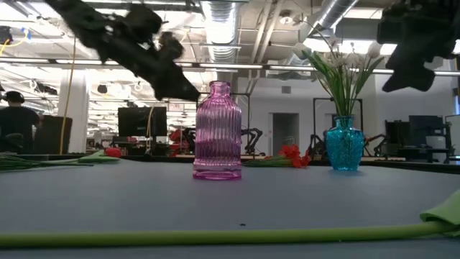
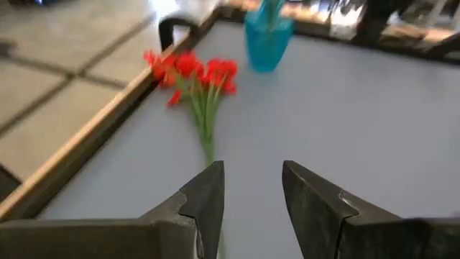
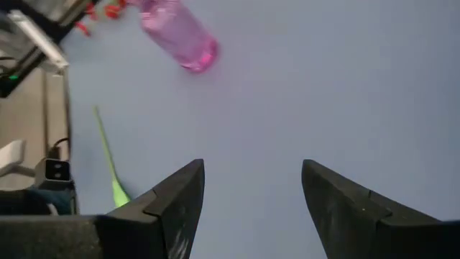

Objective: Sort flowers into vase by color
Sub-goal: Put the top red flowers into the purple vase

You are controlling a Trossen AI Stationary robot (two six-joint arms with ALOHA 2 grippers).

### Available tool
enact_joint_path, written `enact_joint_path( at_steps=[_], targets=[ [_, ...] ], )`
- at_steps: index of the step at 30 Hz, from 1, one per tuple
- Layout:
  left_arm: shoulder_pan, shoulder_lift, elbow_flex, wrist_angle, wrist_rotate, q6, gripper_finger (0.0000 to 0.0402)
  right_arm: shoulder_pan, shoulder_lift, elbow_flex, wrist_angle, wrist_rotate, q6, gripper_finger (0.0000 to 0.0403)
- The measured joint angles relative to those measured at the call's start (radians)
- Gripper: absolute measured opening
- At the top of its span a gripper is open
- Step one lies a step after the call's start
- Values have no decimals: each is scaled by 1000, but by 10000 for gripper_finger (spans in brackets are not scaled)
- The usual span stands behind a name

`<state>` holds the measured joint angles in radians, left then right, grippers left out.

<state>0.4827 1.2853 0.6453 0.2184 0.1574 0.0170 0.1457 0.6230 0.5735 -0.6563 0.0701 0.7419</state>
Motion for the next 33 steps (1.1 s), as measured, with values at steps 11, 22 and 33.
enact_joint_path(
  at_steps=[11, 22, 33],
  targets=[
    [64, 489, 349, -100, -4, 23, 130, 160, 177, -98, 347, 85, 2, 260],
    [50, 758, 654, -479, -32, 60, 130, 225, 357, -98, 420, 93, 1, 260],
    [42, 737, 682, -476, -78, 67, 130, 255, 404, -99, 427, 93, -1, 260]
  ],
)
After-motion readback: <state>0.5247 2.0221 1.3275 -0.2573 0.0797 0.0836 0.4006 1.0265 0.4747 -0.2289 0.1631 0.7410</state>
